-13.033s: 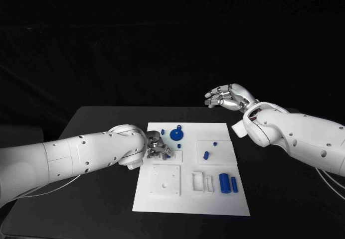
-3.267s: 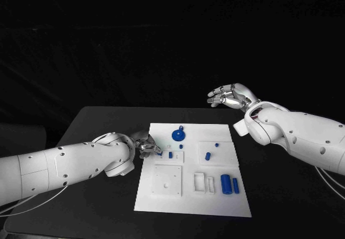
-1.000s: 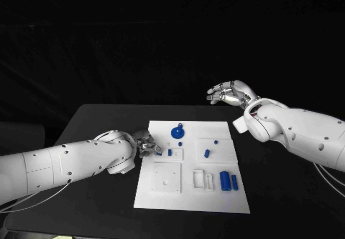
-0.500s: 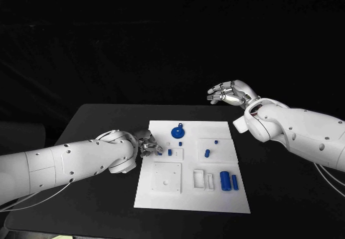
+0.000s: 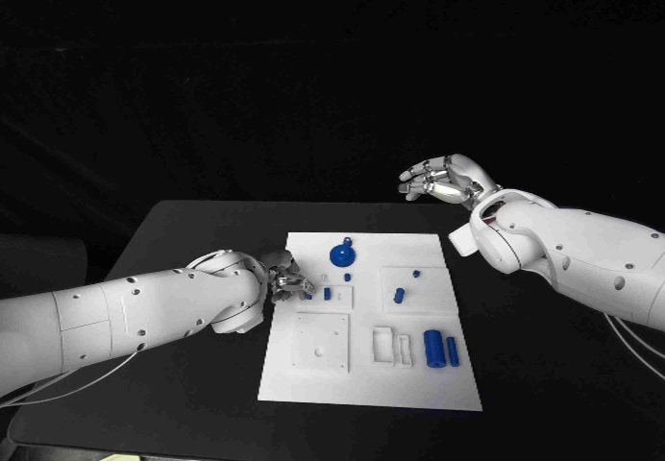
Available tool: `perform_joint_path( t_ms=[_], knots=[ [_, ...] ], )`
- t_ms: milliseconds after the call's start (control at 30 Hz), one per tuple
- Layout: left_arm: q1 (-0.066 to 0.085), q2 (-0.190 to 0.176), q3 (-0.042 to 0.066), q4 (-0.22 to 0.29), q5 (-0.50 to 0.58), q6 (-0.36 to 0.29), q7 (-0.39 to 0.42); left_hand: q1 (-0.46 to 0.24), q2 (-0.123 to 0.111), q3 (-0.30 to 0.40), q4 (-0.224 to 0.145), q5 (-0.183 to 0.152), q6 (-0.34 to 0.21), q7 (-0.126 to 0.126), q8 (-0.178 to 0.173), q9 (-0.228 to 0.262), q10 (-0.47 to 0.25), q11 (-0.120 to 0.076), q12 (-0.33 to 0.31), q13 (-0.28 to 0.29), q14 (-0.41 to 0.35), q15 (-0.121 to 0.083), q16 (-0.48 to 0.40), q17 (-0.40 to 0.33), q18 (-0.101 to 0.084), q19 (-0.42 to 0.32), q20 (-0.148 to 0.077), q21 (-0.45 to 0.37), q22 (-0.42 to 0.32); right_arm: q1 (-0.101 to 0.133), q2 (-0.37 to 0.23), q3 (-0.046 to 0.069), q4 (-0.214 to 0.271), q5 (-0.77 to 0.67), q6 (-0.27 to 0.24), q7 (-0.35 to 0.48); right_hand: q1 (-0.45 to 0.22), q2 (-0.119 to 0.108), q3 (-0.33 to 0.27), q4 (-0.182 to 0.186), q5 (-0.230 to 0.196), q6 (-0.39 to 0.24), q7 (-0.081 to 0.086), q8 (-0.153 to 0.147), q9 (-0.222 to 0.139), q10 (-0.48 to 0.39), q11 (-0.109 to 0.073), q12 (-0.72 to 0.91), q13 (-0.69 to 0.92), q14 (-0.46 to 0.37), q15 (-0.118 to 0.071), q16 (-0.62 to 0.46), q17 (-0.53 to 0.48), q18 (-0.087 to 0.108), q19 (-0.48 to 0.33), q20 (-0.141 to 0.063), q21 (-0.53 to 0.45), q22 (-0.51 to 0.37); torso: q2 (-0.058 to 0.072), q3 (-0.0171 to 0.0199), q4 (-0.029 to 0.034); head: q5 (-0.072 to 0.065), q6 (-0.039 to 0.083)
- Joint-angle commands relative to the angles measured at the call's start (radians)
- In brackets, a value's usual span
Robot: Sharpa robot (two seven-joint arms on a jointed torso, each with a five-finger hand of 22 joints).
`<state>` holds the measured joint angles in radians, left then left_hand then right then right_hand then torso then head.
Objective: Assemble the parts on the task board
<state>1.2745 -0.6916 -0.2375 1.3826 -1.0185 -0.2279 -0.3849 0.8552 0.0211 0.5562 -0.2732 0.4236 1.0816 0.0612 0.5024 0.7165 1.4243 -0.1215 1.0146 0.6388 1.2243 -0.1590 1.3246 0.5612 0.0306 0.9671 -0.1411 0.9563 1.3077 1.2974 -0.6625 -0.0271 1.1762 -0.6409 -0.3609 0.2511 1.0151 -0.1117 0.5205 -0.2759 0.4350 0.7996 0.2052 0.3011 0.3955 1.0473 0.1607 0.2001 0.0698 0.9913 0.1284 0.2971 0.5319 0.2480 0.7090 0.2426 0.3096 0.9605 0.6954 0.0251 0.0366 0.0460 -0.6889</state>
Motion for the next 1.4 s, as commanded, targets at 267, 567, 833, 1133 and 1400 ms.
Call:
perform_joint_path(
  t_ms=[267, 567, 833, 1133, 1400],
  knots=[
    [-0.014, 0.021, -0.003, -0.013, 0.0, 0.066, -0.012, 0.001, 0.018, 0.001, 0.002, 0.001, 0.116, -0.085, 0.001, 0.0, -0.009, -0.012, 0.007, 0.002, 0.004, 0.001, 0.006, 0.003, 0.008, 0.004, -0.108, 0.005, 0.018, 0.0, 0.002, 0.0, 0.001, -0.001, 0.015, 0.006, 0.0, 0.001, -0.005, 0.002, 0.012, -0.009, 0.006, 0.005, -0.001, 0.009, -0.001, -0.007, 0.0, -0.005, 0.005, -0.003, -0.001, 0.014, -0.008, 0.0, -0.007, 0.002, 0.0, -0.0005, -0.0005, -0.002, -0.002],
    [-0.018, 0.025, -0.003, -0.024, 0.002, 0.073, -0.019, -0.005, 0.018, 0.001, 0.004, -0.022, 0.108, -0.083, 0.003, 0.001, -0.015, -0.01, 0.01, -0.001, -0.003, 0.0, 0.004, 0.003, 0.008, 0.001, -0.107, 0.005, 0.018, 0.0, 0.002, 0.0, 0.0, -0.001, 0.015, 0.006, 0.0, 0.001, -0.005, 0.002, 0.014, -0.01, 0.006, 0.006, -0.002, 0.009, -0.001, -0.008, 0.0, -0.005, 0.005, -0.003, -0.001, 0.014, -0.008, 0.0, -0.008, 0.002, 0.0, -0.0003, 0.0007, -0.004, -0.003],
    [-0.018, 0.017, -0.003, -0.026, 0.004, 0.071, -0.032, -0.043, -0.053, -0.012, 0.051, -0.163, 0.068, -0.068, -0.022, -0.016, -0.018, 0.005, 0.013, -0.014, -0.013, -0.008, -0.003, 0.001, 0.01, -0.005, -0.11, 0.003, 0.016, -0.001, 0.001, 0.0, -0.001, -0.001, 0.015, 0.005, -0.001, 0.0, -0.005, 0.002, 0.015, -0.01, 0.006, 0.005, -0.002, 0.009, -0.001, -0.008, 0.0, -0.006, 0.005, -0.004, -0.001, 0.014, -0.009, 0.0, -0.008, 0.002, 0.0, -0.0002, 0.0008, -0.006, -0.005],
    [-0.018, 0.009, -0.002, -0.029, 0.004, 0.051, -0.034, -0.075, -0.176, 0.005, 0.14, -0.281, 0.043, -0.06, -0.031, -0.024, -0.021, 0.012, 0.014, -0.03, -0.02, -0.02, -0.01, -0.001, 0.012, -0.005, -0.116, -0.005, 0.012, -0.002, 0.001, 0.0, -0.002, -0.001, 0.013, 0.006, -0.001, -0.001, -0.006, 0.002, 0.017, -0.011, 0.006, 0.005, -0.002, 0.009, -0.001, -0.01, -0.001, -0.006, 0.006, -0.004, -0.002, 0.014, -0.009, 0.0, -0.009, 0.002, 0.0, -0.0006, 0.0009, -0.007, -0.003],
    [-0.018, -0.003, -0.002, -0.021, 0.004, 0.021, -0.03, -0.08, -0.235, 0.036, 0.201, -0.297, 0.026, -0.054, -0.031, -0.024, -0.03, 0.017, 0.011, -0.035, -0.029, -0.025, -0.016, -0.004, 0.011, -0.006, -0.118, -0.01, 0.01, -0.003, 0.002, 0.0, -0.003, -0.001, 0.013, 0.007, -0.002, -0.001, -0.007, 0.002, 0.017, -0.011, 0.006, 0.005, -0.003, 0.009, -0.001, -0.01, -0.001, -0.007, 0.006, -0.005, -0.002, 0.014, -0.01, 0.0, -0.009, 0.002, 0.0, -0.0009, -0.0001, -0.008, -0.002]
  ],
)
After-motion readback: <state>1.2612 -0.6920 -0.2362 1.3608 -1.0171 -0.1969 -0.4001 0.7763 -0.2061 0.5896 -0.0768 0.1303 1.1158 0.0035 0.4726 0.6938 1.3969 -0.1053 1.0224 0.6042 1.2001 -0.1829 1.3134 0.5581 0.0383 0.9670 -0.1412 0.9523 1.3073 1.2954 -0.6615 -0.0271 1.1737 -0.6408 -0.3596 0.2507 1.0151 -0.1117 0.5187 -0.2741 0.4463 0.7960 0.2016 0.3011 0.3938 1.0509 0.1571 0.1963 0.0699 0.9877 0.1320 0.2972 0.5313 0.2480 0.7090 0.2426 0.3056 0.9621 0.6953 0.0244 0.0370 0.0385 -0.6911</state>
